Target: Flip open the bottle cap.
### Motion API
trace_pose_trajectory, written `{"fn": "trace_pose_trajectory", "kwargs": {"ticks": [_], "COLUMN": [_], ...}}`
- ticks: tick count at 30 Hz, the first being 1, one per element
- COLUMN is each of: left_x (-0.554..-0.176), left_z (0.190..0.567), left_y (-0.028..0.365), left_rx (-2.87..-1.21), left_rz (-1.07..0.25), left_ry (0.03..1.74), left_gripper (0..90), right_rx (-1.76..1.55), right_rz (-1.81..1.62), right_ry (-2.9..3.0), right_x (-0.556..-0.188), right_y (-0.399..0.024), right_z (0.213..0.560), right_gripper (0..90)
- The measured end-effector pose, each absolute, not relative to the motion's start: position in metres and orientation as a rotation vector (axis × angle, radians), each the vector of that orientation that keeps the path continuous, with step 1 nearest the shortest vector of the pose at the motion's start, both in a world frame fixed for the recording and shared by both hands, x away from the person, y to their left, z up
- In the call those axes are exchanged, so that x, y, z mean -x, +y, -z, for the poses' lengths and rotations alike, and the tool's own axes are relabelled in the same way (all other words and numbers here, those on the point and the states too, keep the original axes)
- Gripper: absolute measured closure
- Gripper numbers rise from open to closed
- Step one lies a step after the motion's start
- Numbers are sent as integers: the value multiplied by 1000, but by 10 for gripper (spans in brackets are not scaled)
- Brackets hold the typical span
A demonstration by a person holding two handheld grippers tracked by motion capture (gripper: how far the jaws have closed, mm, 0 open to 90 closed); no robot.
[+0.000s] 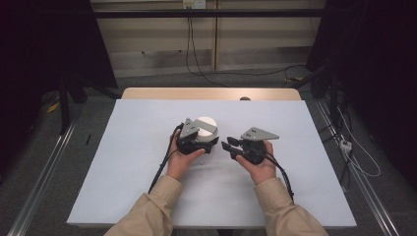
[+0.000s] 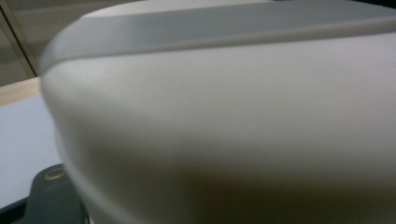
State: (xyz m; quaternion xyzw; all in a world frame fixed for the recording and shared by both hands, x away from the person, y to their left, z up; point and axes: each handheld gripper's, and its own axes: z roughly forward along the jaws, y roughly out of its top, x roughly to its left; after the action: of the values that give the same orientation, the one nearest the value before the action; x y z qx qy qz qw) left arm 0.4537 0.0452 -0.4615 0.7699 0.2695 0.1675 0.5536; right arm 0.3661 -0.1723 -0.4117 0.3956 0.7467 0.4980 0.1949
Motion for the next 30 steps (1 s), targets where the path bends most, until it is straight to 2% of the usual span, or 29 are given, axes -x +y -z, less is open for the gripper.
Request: {"fn": "trace_pose_trajectory", "kwargs": {"ticks": [3,6,30], "left_x": [-454,-454,-454], "left_z": [462,462,462], "left_y": [45,45,45], "left_rx": [-1820,-1820,-1823], "left_rz": [-396,-396,-397], "left_ry": [637,637,637], "left_gripper": [184,184,184], "right_rx": [-1106,-1100,-1056], "right_rz": [-1385,-1389,-1360], "right_ry": [2100,2104,2114], "right_x": [-370,-373,-389], "right_y": [-169,-168,-151], "right_z": [411,410,400], "right_gripper": [849,900,900]}}
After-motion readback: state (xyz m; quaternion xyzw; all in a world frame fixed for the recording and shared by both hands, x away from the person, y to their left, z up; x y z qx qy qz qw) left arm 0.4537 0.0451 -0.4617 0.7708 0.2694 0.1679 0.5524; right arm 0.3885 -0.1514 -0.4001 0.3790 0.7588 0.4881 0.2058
